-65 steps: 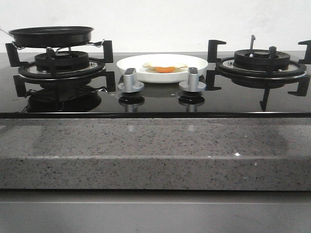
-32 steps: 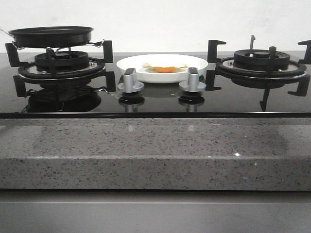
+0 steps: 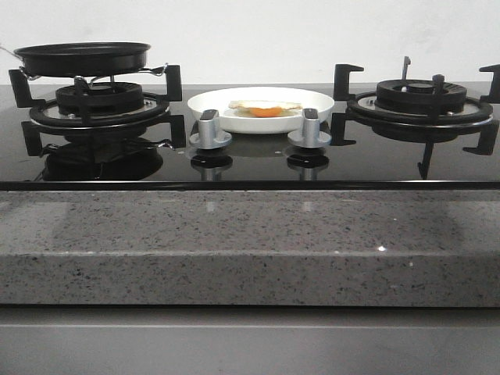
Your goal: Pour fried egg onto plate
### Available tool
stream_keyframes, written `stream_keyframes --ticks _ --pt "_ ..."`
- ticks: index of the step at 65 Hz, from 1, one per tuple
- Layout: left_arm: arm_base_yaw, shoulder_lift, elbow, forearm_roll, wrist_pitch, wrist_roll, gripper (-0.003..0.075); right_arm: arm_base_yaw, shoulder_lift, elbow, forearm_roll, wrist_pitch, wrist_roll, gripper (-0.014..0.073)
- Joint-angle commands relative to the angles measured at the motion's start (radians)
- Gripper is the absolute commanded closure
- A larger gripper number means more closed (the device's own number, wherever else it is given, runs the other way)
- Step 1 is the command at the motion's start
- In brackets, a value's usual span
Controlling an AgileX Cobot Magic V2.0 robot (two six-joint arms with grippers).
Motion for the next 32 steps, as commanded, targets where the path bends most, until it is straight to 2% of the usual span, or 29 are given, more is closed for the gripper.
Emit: stream_keyframes --ticks 1,32 --pt "0.003 -0.024 0.022 -0.011 -0.177 -0.005 0.0739 0.000 0.004 -0.020 -0.013 -0.052 -0.009 0.0664" --pt "0.003 -0.022 0.028 -0.011 -0.174 -0.005 0.0739 0.000 0.004 -0.020 -0.013 -0.050 -0.009 0.0664"
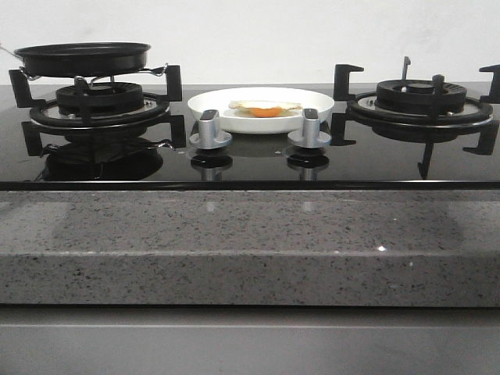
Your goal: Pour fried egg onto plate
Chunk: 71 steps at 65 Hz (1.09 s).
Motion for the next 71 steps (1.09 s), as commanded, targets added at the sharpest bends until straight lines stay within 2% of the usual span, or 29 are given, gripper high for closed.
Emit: stream_keyframes --ticks 1,40,47,63,71 --pt "0.001 -0.020 0.006 -0.009 -0.086 -0.005 0.0739 0.000 0.004 -0.022 -0.013 -0.052 -0.009 0.0664" --pt "0.001 -0.020 0.006 -0.009 -0.086 -0.005 0.0739 -0.007 -0.029 0.004 -0.035 -0.075 -0.009 0.0664" --pt "0.001 -0.020 0.006 -0.009 -0.086 -0.005 0.0739 -0.069 -0.103 0.092 -0.089 -0.221 -0.009 0.0664" --pt "0.001 -0.020 0.006 -0.009 -0.086 -0.005 0.0739 -0.213 -0.313 0.399 -0.101 -0.776 -0.009 0.0664" --pt "0.001 -0.020 0.006 -0.009 -0.086 -0.005 0.0739 -0.260 -0.405 0.535 -0.101 -0.939 -0.009 0.0664"
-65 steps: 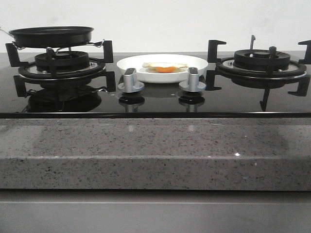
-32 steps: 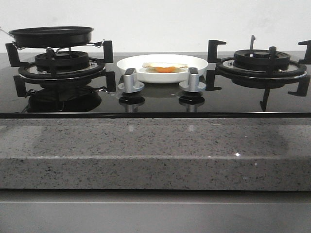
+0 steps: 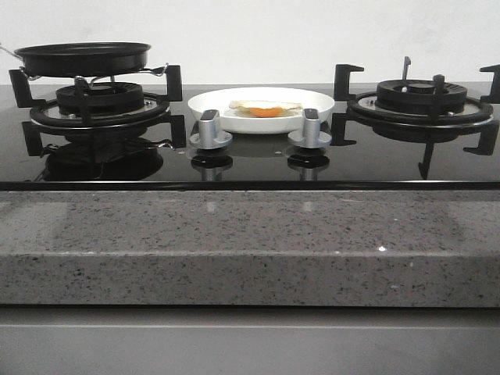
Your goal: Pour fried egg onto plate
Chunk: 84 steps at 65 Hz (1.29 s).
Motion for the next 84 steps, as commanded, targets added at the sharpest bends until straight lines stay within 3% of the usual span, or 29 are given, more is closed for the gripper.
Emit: stream_keyframes --ticks 1,18,84 --pt "0.001 -0.020 0.006 -0.009 -0.086 -0.005 0.0739 -0.029 -0.043 0.054 -0.019 -0.214 -0.009 0.0664" --pt "0.001 -0.020 0.006 -0.009 -0.086 -0.005 0.0739 -0.037 -0.142 0.261 -0.019 -0.430 -0.009 0.0664" --pt "0.001 -0.018 0.006 -0.009 -0.086 -0.005 0.0739 -0.077 -0.142 0.257 -0.054 -0.383 -0.009 0.0664"
